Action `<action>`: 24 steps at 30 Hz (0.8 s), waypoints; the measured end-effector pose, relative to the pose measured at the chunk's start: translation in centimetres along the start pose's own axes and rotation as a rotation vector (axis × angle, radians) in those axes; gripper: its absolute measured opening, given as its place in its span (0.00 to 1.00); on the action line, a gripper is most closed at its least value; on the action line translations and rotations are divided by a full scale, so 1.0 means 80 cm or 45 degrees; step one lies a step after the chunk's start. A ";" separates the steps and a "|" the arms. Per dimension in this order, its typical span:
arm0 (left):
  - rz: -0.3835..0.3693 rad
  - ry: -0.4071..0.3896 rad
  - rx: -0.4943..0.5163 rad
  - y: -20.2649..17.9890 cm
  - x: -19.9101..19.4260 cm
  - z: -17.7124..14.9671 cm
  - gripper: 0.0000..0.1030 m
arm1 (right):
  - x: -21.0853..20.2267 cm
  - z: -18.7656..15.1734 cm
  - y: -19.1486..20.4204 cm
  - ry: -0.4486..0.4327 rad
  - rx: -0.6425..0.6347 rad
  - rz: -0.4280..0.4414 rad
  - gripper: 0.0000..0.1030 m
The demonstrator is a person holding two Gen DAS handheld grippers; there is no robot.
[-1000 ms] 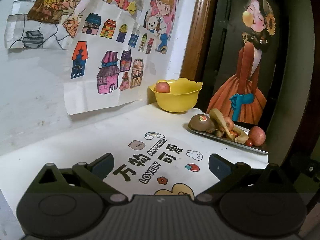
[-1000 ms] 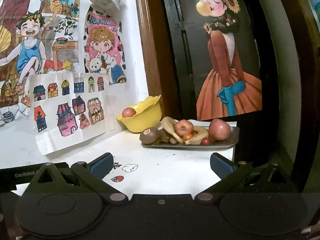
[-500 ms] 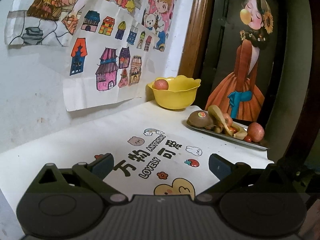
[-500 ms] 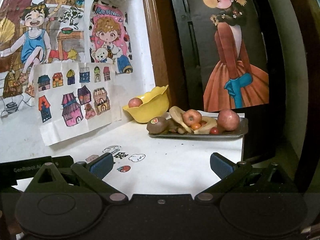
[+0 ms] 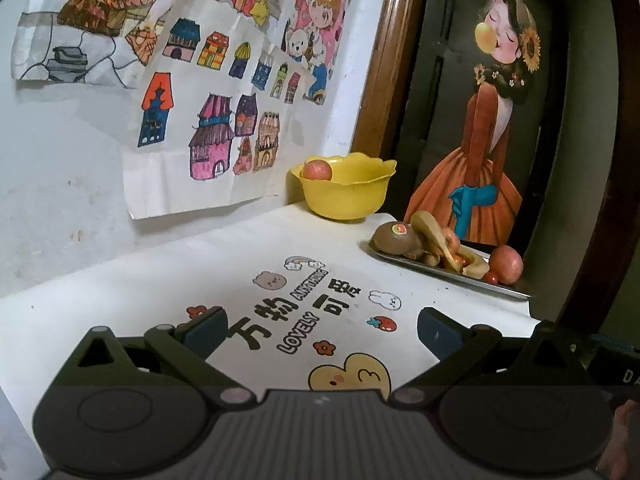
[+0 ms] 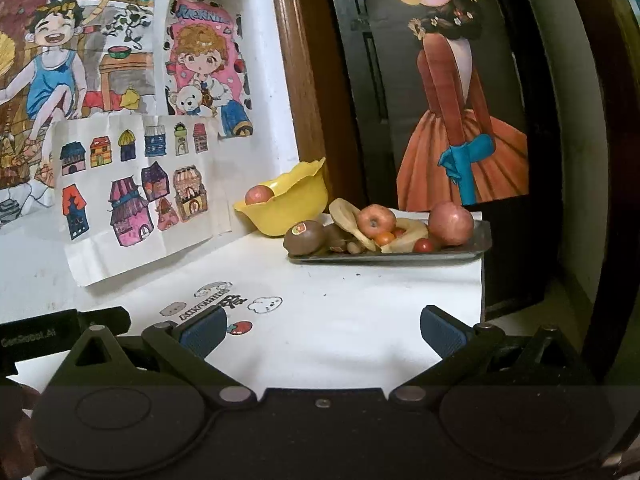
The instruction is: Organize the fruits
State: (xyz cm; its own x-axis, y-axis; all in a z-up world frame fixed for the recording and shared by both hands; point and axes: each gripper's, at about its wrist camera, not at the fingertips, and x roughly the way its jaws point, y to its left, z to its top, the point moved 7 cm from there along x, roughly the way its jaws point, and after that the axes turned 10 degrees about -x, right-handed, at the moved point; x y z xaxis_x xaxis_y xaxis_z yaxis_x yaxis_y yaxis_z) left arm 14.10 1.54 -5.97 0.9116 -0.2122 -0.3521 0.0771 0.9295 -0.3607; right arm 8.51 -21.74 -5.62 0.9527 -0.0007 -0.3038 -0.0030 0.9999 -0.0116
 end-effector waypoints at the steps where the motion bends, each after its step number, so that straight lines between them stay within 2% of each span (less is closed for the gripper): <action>1: -0.001 0.001 0.006 0.000 0.001 0.000 1.00 | 0.000 -0.001 0.001 0.008 0.004 -0.004 0.99; 9: 0.037 0.023 0.024 0.006 0.006 -0.004 1.00 | 0.001 -0.002 0.002 0.028 -0.002 -0.022 0.99; 15: 0.047 0.034 0.054 0.004 0.008 -0.006 1.00 | 0.007 -0.009 0.001 0.096 0.014 -0.023 0.99; 24: 0.070 0.045 0.076 0.004 0.010 -0.009 1.00 | 0.013 -0.013 -0.006 0.133 0.065 -0.021 0.99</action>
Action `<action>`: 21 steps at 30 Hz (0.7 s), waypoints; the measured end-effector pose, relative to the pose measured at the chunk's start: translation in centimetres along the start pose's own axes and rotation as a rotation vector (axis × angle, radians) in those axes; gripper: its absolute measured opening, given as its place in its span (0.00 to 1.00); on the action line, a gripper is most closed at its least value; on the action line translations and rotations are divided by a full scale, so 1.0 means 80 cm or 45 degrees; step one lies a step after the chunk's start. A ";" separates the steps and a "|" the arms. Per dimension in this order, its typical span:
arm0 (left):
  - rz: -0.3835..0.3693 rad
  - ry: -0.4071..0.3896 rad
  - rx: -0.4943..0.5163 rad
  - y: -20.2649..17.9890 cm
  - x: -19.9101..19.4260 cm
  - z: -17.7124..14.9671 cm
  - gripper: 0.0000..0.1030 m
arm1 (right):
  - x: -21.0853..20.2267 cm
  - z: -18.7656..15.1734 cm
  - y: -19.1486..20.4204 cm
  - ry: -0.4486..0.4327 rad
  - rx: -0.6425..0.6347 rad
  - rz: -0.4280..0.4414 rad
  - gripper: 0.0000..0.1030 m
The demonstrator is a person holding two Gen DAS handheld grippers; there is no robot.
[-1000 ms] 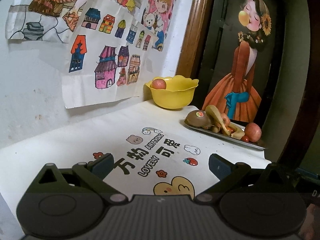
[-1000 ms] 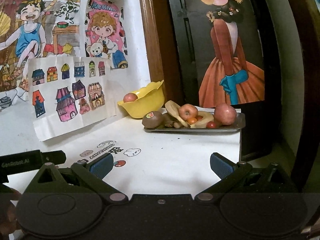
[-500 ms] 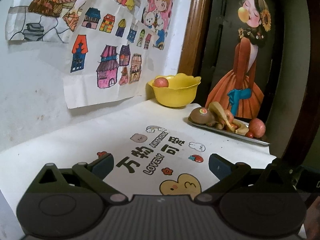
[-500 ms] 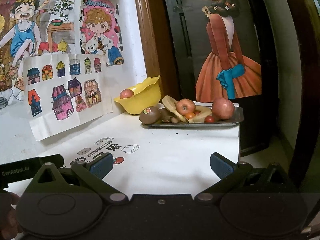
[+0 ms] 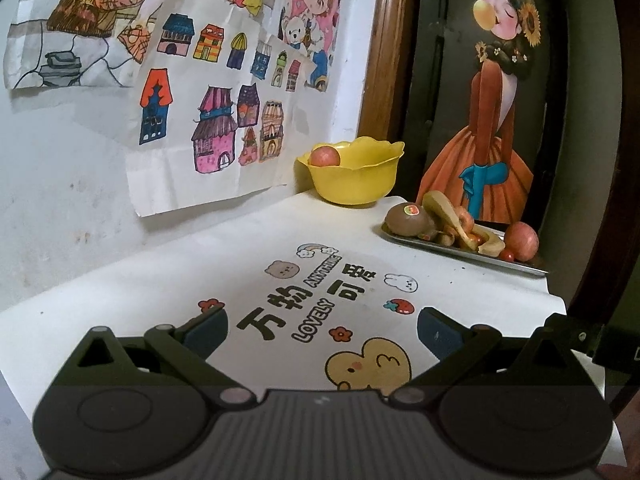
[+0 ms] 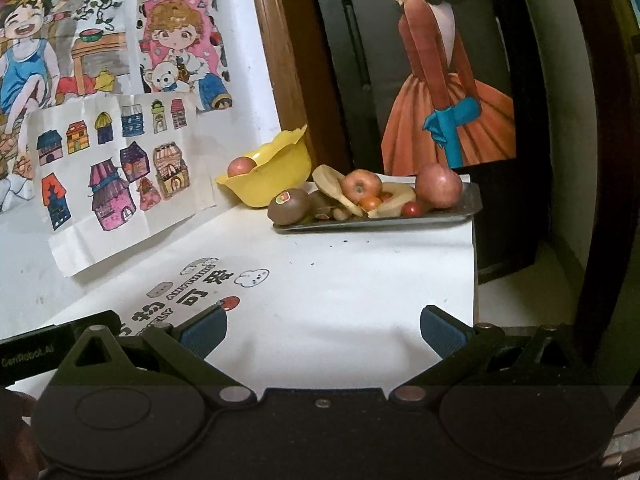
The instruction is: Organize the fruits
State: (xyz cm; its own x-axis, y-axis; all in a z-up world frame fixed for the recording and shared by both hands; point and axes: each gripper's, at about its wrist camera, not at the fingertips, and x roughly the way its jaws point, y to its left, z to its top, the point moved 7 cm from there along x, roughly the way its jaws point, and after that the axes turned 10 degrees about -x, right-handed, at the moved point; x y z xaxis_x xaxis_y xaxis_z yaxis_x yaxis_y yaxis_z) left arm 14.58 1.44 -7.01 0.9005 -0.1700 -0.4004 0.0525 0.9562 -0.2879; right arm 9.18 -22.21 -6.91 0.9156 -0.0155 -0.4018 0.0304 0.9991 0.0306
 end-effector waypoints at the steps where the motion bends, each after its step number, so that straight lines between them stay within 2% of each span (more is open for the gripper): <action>1: 0.003 0.003 0.001 0.000 0.001 0.000 1.00 | 0.001 0.000 0.000 0.003 0.004 0.002 0.99; 21: 0.008 0.019 0.017 0.000 0.002 -0.002 1.00 | 0.004 -0.002 -0.003 0.025 0.009 0.008 0.99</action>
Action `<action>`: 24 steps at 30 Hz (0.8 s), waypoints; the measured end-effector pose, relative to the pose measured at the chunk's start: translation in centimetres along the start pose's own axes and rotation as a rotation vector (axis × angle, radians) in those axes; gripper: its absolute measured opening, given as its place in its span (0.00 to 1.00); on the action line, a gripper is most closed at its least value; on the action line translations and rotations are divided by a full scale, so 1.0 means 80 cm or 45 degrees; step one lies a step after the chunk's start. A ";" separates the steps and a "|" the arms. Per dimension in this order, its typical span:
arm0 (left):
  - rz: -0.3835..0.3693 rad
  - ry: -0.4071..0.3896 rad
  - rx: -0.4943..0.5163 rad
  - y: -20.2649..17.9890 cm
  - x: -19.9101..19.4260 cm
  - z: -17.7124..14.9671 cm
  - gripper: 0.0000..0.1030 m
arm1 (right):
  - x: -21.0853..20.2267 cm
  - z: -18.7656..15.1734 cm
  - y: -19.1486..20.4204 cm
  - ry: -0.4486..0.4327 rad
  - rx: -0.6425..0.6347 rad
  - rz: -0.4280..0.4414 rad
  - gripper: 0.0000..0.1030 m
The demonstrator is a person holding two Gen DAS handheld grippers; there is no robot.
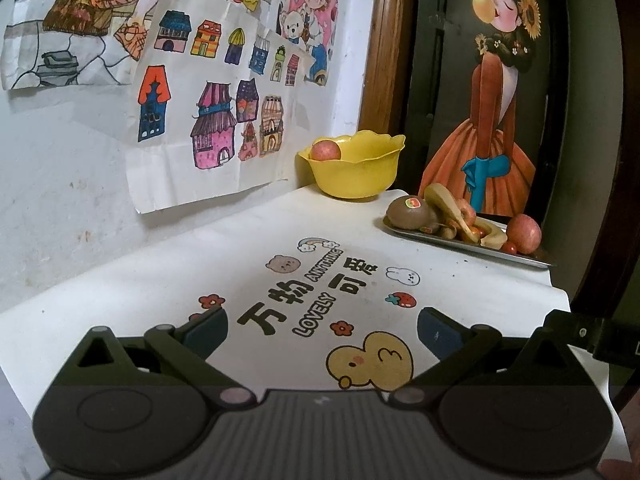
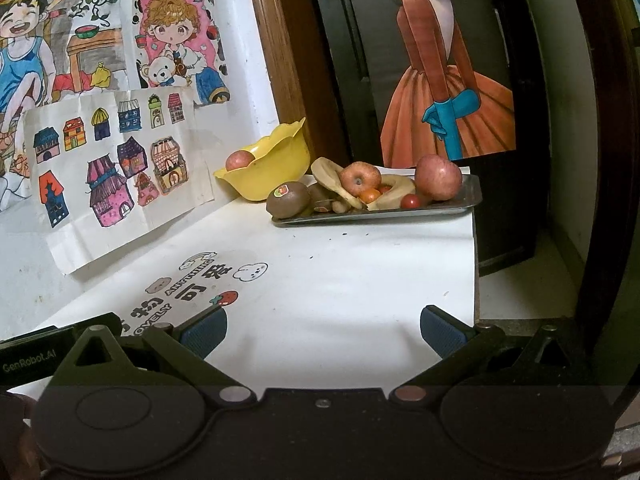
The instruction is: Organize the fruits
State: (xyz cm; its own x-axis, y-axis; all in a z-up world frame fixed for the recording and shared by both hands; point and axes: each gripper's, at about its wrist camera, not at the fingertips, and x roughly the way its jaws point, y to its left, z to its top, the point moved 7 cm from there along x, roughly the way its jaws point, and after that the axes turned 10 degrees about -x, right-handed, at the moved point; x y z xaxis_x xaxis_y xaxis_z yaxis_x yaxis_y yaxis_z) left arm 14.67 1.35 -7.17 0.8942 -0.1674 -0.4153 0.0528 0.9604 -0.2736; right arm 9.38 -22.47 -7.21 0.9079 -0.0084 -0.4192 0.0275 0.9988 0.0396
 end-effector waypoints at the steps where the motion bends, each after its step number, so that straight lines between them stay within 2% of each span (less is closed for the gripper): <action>1: -0.001 0.001 -0.001 0.000 0.000 0.000 1.00 | 0.000 0.000 0.000 0.000 0.000 -0.001 0.99; 24: 0.002 0.007 0.001 0.000 0.001 -0.002 1.00 | 0.000 0.001 0.000 0.002 0.001 0.000 0.99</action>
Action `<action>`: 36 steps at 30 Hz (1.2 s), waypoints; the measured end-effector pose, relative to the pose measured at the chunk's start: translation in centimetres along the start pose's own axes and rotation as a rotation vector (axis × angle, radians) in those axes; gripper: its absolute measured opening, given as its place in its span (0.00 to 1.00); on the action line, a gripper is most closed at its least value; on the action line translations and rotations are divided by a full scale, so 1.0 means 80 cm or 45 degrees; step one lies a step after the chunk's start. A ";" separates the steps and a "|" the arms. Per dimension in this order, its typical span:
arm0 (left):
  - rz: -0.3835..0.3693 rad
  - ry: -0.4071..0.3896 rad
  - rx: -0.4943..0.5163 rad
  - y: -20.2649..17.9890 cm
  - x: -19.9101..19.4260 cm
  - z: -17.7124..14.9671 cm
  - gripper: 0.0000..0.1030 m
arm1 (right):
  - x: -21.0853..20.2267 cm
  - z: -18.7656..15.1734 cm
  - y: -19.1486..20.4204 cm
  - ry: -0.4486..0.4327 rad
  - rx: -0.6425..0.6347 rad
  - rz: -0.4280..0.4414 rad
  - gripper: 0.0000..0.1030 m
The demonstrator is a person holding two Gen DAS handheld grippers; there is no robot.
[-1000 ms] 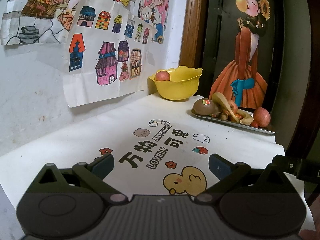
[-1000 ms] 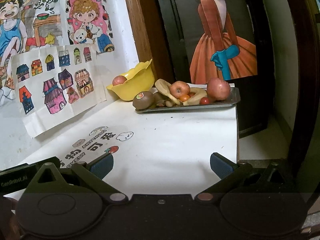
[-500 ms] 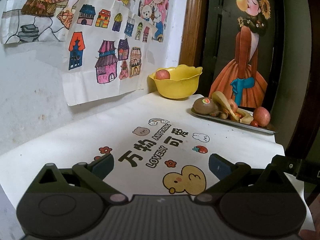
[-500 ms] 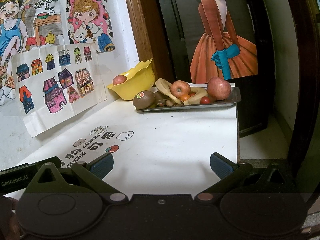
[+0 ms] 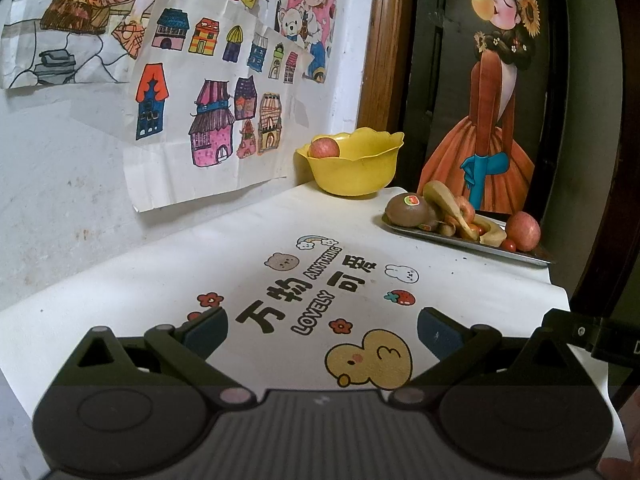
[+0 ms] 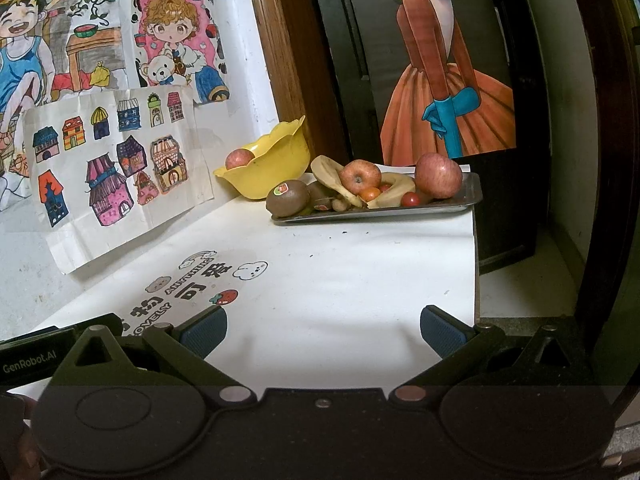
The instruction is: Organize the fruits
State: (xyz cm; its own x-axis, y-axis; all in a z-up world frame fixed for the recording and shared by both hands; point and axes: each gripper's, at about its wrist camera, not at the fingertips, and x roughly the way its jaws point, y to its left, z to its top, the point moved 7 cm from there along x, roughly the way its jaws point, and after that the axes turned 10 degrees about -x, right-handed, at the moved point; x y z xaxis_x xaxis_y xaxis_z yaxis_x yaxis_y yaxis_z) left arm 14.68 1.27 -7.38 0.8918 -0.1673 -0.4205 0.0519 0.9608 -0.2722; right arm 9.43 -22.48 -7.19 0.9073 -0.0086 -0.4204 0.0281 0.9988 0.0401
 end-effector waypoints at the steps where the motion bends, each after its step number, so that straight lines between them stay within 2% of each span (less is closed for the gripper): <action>1: 0.000 0.001 0.001 0.000 0.000 0.000 1.00 | 0.000 0.000 0.000 0.001 0.002 0.000 0.99; 36: -0.006 0.012 0.024 -0.005 0.001 -0.005 1.00 | 0.002 -0.004 0.000 0.016 0.010 0.005 0.99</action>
State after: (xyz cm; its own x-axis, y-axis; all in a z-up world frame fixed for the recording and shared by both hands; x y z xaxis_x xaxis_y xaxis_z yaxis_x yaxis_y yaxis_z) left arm 14.54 0.76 -7.65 0.8871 -0.1736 -0.4277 0.0645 0.9641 -0.2576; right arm 9.44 -22.45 -7.58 0.9020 -0.0039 -0.4317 0.0278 0.9984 0.0490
